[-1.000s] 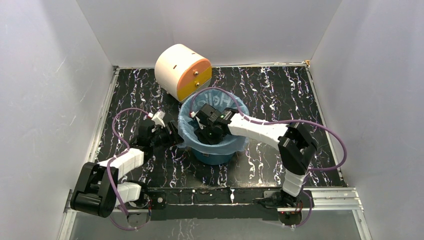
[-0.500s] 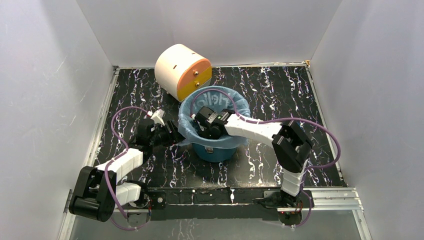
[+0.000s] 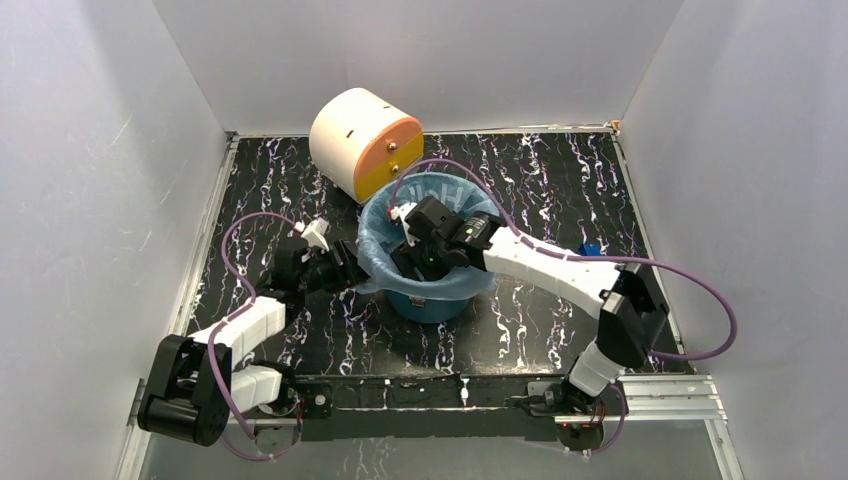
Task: Put the trash bags into the trash bin
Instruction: Place the trash bag in the trash bin.
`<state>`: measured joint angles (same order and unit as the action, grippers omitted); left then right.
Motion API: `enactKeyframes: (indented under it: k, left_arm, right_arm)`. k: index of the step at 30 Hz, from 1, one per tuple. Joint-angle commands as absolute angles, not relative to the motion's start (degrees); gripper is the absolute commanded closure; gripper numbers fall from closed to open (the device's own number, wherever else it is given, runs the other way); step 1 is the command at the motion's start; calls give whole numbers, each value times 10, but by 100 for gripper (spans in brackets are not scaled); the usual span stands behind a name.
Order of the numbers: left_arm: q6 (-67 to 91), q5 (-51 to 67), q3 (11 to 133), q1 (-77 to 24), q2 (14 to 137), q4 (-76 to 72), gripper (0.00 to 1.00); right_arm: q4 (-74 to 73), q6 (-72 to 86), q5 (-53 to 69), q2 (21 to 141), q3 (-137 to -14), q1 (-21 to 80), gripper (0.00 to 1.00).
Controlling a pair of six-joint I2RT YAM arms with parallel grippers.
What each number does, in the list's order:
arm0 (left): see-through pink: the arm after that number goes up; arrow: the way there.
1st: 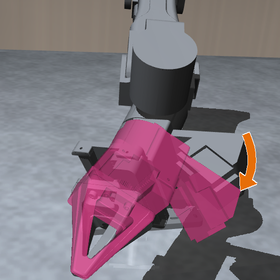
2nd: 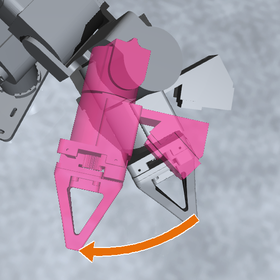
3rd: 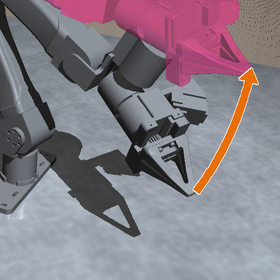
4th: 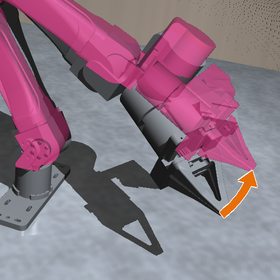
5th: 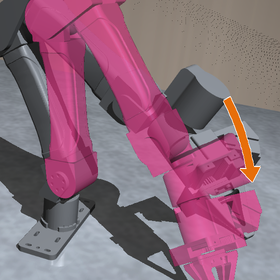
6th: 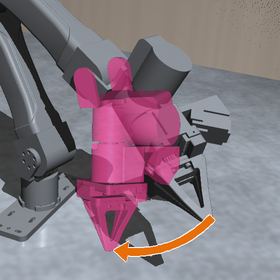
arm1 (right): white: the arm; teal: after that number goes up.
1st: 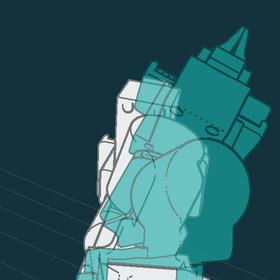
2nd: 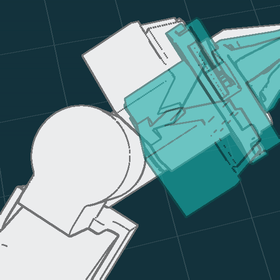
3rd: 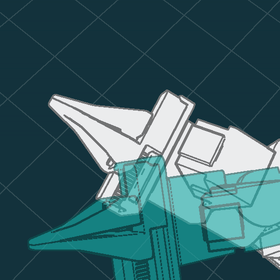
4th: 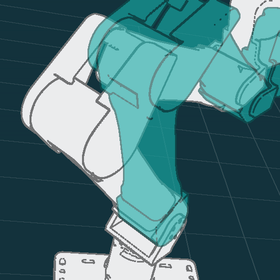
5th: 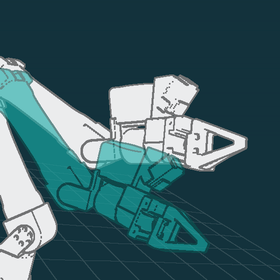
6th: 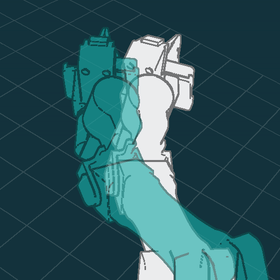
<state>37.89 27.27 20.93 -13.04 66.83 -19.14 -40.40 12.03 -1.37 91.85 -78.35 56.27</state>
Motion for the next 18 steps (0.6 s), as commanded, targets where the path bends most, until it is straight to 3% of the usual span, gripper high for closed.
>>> enactKeyframes:
  k: [1, 18]
  left_arm:
    - [370, 278, 234, -132, 655, -186, 42]
    - [360, 268, 247, -132, 635, -151, 40]
  right_arm:
    - [-387, 109, 39, 964, -765, 564, 23]
    - [-409, 117, 53, 1089, -724, 561, 21]
